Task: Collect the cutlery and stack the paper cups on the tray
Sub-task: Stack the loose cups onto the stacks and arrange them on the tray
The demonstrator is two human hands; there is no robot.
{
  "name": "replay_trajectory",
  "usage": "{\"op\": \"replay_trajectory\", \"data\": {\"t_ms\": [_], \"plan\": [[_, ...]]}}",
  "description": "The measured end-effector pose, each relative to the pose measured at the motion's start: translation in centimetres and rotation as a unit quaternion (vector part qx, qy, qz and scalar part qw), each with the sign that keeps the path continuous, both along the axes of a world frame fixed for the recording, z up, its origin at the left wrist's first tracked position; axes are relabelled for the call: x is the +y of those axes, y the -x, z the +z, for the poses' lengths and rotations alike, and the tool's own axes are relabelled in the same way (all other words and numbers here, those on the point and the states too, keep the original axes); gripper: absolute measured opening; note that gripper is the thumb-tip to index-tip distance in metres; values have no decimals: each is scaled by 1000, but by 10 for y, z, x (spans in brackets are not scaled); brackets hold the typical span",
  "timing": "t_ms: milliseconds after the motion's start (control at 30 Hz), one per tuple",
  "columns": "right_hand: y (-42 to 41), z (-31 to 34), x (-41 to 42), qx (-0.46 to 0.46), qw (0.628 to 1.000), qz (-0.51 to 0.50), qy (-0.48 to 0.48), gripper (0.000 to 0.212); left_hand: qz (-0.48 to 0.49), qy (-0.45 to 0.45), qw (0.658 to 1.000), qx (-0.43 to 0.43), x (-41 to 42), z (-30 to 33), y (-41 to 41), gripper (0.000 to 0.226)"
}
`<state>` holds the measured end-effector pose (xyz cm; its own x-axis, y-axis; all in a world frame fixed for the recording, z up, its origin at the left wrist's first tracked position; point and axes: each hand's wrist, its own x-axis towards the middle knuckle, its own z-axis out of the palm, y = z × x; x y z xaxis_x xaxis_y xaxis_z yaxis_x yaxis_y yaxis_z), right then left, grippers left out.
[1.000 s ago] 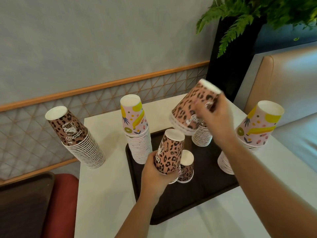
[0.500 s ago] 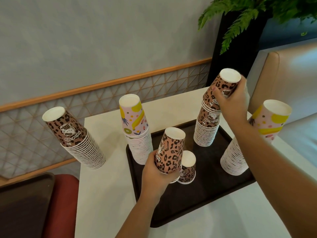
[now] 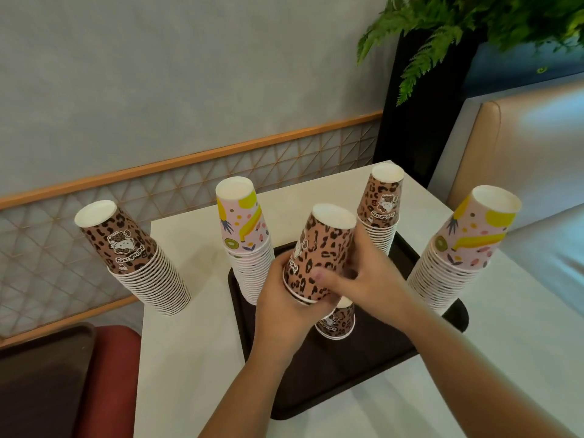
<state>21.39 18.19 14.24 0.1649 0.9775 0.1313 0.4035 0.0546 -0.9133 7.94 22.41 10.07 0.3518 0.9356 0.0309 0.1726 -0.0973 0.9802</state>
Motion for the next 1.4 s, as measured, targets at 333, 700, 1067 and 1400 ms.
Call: {"op": "replay_trajectory", "data": {"t_ms": [333,700,1067,1400], "plan": [[-42,47,24,-49,976,-121,-176,74,-84,-184,976,76,50,69,-65,91],[-108,34,87,-66,927,-306,-205,75,-90,-179,980,9,100,68,-169,73],[-119,-21,93,-54,934,-334,-116,73,-78,-115,987,83,94,16,-177,56],[-88,-5,77,-81,928,-334,-146,88,-73,-86,989,97,71,15,-142,90]]}}
